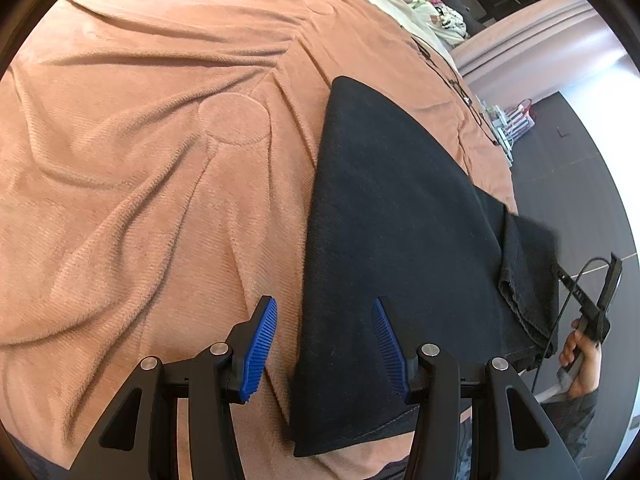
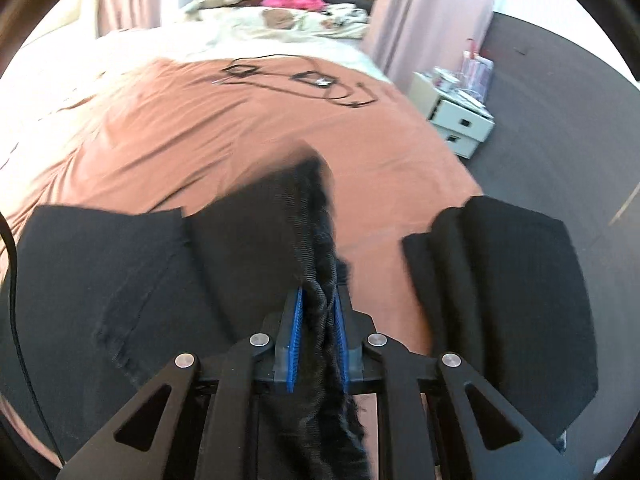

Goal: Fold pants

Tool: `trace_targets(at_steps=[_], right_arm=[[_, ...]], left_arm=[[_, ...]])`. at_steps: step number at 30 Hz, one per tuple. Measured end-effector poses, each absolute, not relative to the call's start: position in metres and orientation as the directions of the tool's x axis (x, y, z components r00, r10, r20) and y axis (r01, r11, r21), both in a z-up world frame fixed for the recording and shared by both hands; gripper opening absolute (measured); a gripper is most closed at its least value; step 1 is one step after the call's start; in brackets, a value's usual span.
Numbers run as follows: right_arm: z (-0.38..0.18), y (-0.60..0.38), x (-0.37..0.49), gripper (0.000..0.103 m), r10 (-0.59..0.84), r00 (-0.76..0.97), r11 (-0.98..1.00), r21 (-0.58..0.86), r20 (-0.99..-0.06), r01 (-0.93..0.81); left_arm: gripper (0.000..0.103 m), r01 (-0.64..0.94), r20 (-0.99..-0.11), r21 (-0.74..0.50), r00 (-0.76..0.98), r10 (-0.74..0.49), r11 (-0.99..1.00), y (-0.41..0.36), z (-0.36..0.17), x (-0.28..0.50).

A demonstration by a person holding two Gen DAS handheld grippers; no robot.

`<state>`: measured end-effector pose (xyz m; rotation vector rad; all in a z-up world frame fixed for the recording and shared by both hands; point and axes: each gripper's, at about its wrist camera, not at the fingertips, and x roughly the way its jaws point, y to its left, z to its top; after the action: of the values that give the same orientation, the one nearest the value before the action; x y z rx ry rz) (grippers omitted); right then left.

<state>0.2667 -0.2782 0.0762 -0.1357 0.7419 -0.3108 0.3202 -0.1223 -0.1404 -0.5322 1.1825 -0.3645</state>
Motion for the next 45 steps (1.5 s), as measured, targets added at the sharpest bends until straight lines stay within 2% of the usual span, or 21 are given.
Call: trace_targets(at_steps=[2, 7, 9, 11, 13, 19, 23, 32, 39, 40, 41, 42, 43, 45], right_arm=[[0.08, -0.282, 0.264, 0.013, -0.345, 0.692, 0.938, -0.247, -0.634, 0.242], [0.081, -0.272, 0.25, 0.014, -0.285, 0.699, 0.958, -0.215, -0.656, 0.189], [0.08, -0.265, 0.244, 0.022, -0.241, 0.698, 0.97, -0.196, -0.675, 0.146], [0.073, -0.252, 0.237, 0.054, -0.202, 0.7, 0.976, -0.196, -0.685, 0.09], [0.069, -0.24, 0.229, 0.065, -0.177, 0.71, 0.977, -0.207, -0.681, 0.045], [0.051, -0.216, 0.223, 0.065, -0.114, 0.685, 0.969, -0.232, -0.72, -0.083], [0.035, -0.2, 0.226, 0.079, -0.117, 0.665, 0.949, -0.28, -0.738, -0.143], [0.011, -0.188, 0.243, 0.079, -0.216, 0.619, 0.899, -0.401, -0.755, -0.175], [0.005, -0.186, 0.263, 0.078, -0.32, 0.633, 0.875, -0.475, -0.705, -0.088], [0.006, -0.186, 0.265, 0.069, -0.319, 0.64, 0.877, -0.474, -0.699, -0.081], [0.003, -0.186, 0.266, 0.055, -0.314, 0.643, 0.879, -0.469, -0.698, -0.08], [0.003, -0.187, 0.268, 0.048, -0.301, 0.645, 0.887, -0.454, -0.703, -0.08], [0.004, -0.189, 0.268, 0.034, -0.294, 0.646, 0.893, -0.444, -0.704, -0.077], [0.008, -0.191, 0.266, 0.023, -0.276, 0.66, 0.906, -0.419, -0.699, -0.065]], left_arm=[[0.052, -0.003, -0.77, -0.573, 0.344, -0.537, 0.82, -0.122, -0.14, 0.319], [0.052, -0.009, -0.764, -0.585, 0.341, -0.548, 0.811, -0.119, -0.143, 0.319], [0.052, -0.009, -0.762, -0.589, 0.339, -0.552, 0.808, -0.12, -0.142, 0.317], [0.052, -0.007, -0.76, -0.593, 0.337, -0.556, 0.805, -0.12, -0.143, 0.316], [0.052, -0.01, -0.758, -0.597, 0.334, -0.56, 0.802, -0.12, -0.144, 0.314], [0.052, -0.01, -0.751, -0.605, 0.34, -0.567, 0.796, -0.118, -0.141, 0.312], [0.052, -0.014, -0.747, -0.61, 0.342, -0.57, 0.792, -0.116, -0.141, 0.308], [0.052, -0.019, -0.747, -0.608, 0.353, -0.564, 0.794, -0.114, -0.138, 0.301], [0.052, -0.032, -0.746, -0.617, 0.344, -0.571, 0.786, -0.115, -0.144, 0.301], [0.052, -0.031, -0.746, -0.616, 0.344, -0.57, 0.787, -0.115, -0.144, 0.301], [0.052, -0.031, -0.746, -0.615, 0.345, -0.569, 0.788, -0.115, -0.143, 0.301], [0.052, -0.031, -0.746, -0.615, 0.346, -0.569, 0.788, -0.114, -0.143, 0.302], [0.052, -0.031, -0.747, -0.614, 0.347, -0.568, 0.789, -0.115, -0.142, 0.302], [0.052, -0.033, -0.748, -0.612, 0.348, -0.565, 0.79, -0.114, -0.142, 0.302]])
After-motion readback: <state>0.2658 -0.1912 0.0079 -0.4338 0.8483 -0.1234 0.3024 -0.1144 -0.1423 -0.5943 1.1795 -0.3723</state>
